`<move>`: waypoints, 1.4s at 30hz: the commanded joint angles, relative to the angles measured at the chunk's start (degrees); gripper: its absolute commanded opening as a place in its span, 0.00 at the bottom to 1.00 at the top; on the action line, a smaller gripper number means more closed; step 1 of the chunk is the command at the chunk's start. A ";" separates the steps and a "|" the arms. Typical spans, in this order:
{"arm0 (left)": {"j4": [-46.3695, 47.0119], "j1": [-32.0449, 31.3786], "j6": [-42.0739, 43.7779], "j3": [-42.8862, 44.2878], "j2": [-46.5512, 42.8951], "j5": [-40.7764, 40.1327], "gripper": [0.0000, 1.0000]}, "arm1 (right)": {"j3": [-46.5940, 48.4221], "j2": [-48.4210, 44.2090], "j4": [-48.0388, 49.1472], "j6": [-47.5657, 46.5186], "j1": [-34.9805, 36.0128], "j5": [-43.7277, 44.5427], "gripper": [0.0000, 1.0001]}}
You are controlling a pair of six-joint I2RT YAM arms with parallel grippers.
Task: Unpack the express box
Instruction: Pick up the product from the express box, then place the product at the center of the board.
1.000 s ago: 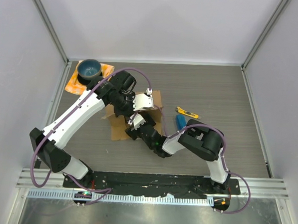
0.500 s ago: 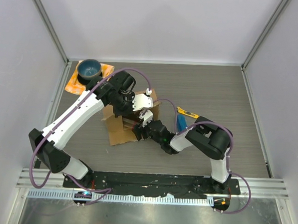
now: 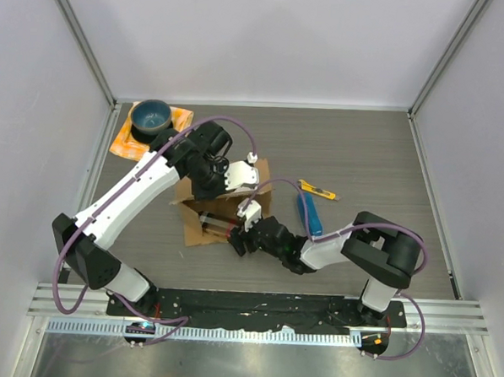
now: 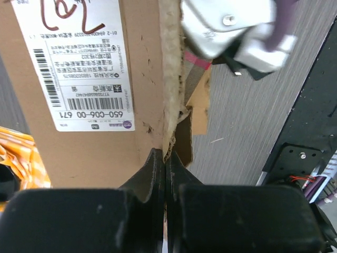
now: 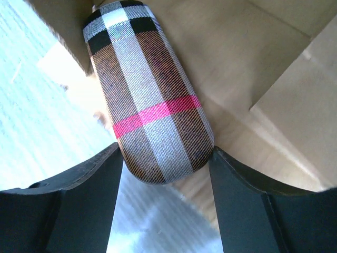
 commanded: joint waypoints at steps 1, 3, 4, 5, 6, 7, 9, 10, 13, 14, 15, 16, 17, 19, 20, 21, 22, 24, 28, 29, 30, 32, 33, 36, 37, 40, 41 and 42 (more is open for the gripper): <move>-9.71 1.74 -2.45 -2.14 2.37 -5.19 0.00 | -2.07 -6.08 -5.12 1.24 3.01 6.38 0.18; -8.56 3.24 -2.71 -2.40 3.16 -7.30 0.00 | -2.51 -9.50 -11.08 2.11 3.36 11.30 0.17; -8.21 3.85 -2.71 -2.49 3.69 -7.57 0.00 | -2.60 -11.09 -13.29 2.72 3.71 13.24 0.17; -7.42 5.16 -2.63 -2.67 3.87 -8.10 0.00 | -2.69 -12.49 -15.75 3.25 3.80 14.82 0.17; -6.98 5.70 -2.71 -2.84 4.04 -8.89 0.00 | -2.77 -15.81 -20.47 5.17 4.07 19.10 0.16; -6.80 6.14 -2.63 -2.85 4.13 -9.07 0.00 | -2.86 -17.41 -22.78 6.15 4.59 21.15 0.16; -6.36 6.85 -2.36 -2.93 4.13 -9.16 0.00 | -2.95 -20.40 -30.40 8.78 5.21 28.50 0.16; -6.54 6.93 -2.36 -2.85 4.05 -8.99 0.00 | -2.78 -22.68 -33.59 12.54 5.30 30.72 0.16; -6.71 6.93 -2.36 -2.50 3.96 -8.63 0.00 | -0.32 -25.07 -48.86 23.06 5.65 39.32 0.18; -6.89 6.93 -2.45 -2.23 4.04 -8.81 0.00 | 1.25 -25.25 -52.74 25.64 6.00 40.75 0.18; -6.89 6.93 -2.54 -2.14 4.05 -8.81 0.00 | 2.05 -25.25 -59.65 29.15 6.35 42.33 0.18; -6.98 6.93 -2.45 -2.06 4.05 -8.63 0.00 | 2.67 -24.90 -62.07 32.93 6.70 43.31 0.18; -7.24 6.93 -2.45 -1.88 4.05 -8.54 0.00 | 3.89 -24.55 -64.27 35.49 7.05 43.92 0.18; -7.24 6.93 -2.54 -1.79 4.05 -8.46 0.00 | 5.39 -23.24 -71.39 39.36 8.20 45.76 0.18; -7.59 6.93 -2.54 -1.88 3.96 -8.20 0.00 | 7.05 -21.58 -73.85 43.64 8.64 46.73 0.18; -7.77 6.93 -2.54 -1.88 3.87 -8.02 0.00 | 7.85 -20.69 -77.96 45.17 9.77 47.18 0.18; -7.94 6.93 -2.63 -2.05 3.78 -7.93 0.00 | 8.47 -20.07 -79.48 46.49 10.39 47.44 0.20; -8.29 6.93 -2.54 -2.32 3.52 -7.40 0.00 | 9.97 -18.15 -82.82 49.83 11.18 47.19 0.30; -9.17 6.93 -2.10 -2.76 2.99 -5.39 0.00 | 11.11 -16.64 -84.68 53.44 14.17 46.22 0.51; -9.52 6.93 -1.92 -2.76 2.99 -4.86 0.00 | 11.37 -16.73 -84.94 53.71 14.52 46.13 0.58; -9.61 6.93 -1.66 -2.85 2.82 -4.42 0.00 | 11.64 -16.81 -85.47 54.23 14.62 45.87 0.63; -9.96 6.85 -1.40 -2.59 2.90 -2.84 0.00 | 12.25 -18.04 -86.35 54.85 14.70 45.78 0.72; -10.14 6.76 -1.05 -2.32 3.16 -2.22 0.00 | 12.52 -18.91 -86.61 54.68 14.70 45.86 0.75; -11.10 5.97 -0.87 -0.48 4.04 0.85 0.00 | 13.22 -23.66 -85.48 53.28 14.70 45.69 0.81; -11.46 5.01 -0.87 0.05 4.31 2.77 0.00 | 13.31 -27.24 -84.86 51.35 14.70 45.34 0.85; -12.60 1.59 -1.39 2.07 5.45 4.20 0.01 | 13.49 -32.62 -82.58 47.14 14.70 45.95 0.93; -12.69 0.53 -1.66 2.25 5.80 4.37 0.01 | 14.09 -35.51 -82.75 46.33 13.92 45.95 0.94; -12.78 -1.48 -1.83 2.34 5.80 4.81 0.01 | 14.54 -36.84 -83.36 45.63 13.48 46.21 0.95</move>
